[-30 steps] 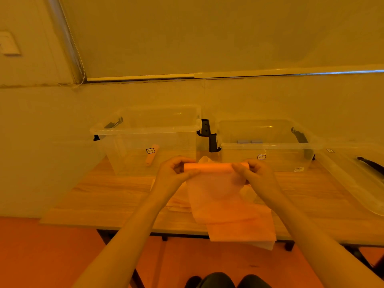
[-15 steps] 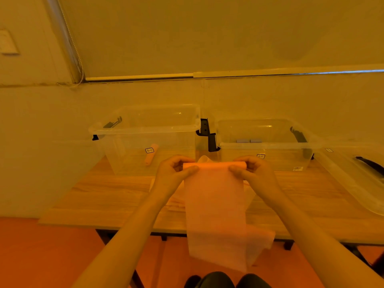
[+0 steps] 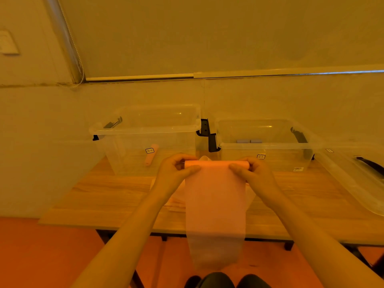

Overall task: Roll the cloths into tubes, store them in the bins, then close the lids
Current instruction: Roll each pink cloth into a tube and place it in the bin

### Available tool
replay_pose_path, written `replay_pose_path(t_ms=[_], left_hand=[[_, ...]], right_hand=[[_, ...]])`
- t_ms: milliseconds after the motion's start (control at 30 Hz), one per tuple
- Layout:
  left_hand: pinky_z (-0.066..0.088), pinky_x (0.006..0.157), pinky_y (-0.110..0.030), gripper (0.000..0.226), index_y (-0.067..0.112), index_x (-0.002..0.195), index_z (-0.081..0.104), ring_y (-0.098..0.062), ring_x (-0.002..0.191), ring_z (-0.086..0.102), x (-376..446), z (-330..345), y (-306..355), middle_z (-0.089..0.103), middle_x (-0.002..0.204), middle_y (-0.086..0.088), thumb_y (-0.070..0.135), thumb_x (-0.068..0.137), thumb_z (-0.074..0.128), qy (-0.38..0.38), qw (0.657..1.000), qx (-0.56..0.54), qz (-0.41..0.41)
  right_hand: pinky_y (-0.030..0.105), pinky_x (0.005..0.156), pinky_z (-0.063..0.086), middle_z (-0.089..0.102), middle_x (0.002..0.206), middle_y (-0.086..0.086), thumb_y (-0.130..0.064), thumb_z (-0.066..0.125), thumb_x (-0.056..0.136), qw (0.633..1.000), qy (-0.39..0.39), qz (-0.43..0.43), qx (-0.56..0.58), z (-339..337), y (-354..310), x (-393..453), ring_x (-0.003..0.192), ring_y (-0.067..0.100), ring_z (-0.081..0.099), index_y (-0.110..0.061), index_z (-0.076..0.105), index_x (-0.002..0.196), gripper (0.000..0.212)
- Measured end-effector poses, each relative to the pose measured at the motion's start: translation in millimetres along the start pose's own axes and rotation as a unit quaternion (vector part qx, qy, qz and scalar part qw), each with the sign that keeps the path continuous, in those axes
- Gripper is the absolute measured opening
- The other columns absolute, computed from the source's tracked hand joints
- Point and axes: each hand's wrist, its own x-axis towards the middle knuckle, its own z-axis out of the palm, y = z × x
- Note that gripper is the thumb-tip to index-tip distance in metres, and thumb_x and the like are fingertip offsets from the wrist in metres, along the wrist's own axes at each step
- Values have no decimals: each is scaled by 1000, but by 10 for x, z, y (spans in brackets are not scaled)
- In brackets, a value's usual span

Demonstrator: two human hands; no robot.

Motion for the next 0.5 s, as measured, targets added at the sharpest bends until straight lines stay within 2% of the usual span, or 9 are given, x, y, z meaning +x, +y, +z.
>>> replay_pose_path(t_ms=[100,233,500], left_hand=[[51,63,-10,23,22,97,67,3,82,61,4,-1,14,63,94,15,10,79,75,-8,1000,9,4],[51,62,-12,18,23,97,67,1,84,60,4,10,13,63,92,15,15,82,72,9,1000,7,-7],[51,65,-10,23,22,97,67,0,89,61,-2,15,15,64,97,13,10,78,75,-3,1000,2,4]], right_hand=[[21,65,51,66,96,-4,-27,70,84,1000,17,2,16,-10,-11,7,88,12,63,-22,65,96,14],[19,65,54,65,105,-8,-15,76,79,999,12,-15,40,-44,-18,29,94,8,62,-22,67,103,27],[17,61,53,65,98,-8,-24,69,85,999,25,-24,24,-51,11,28,88,8,64,-25,65,98,14]])
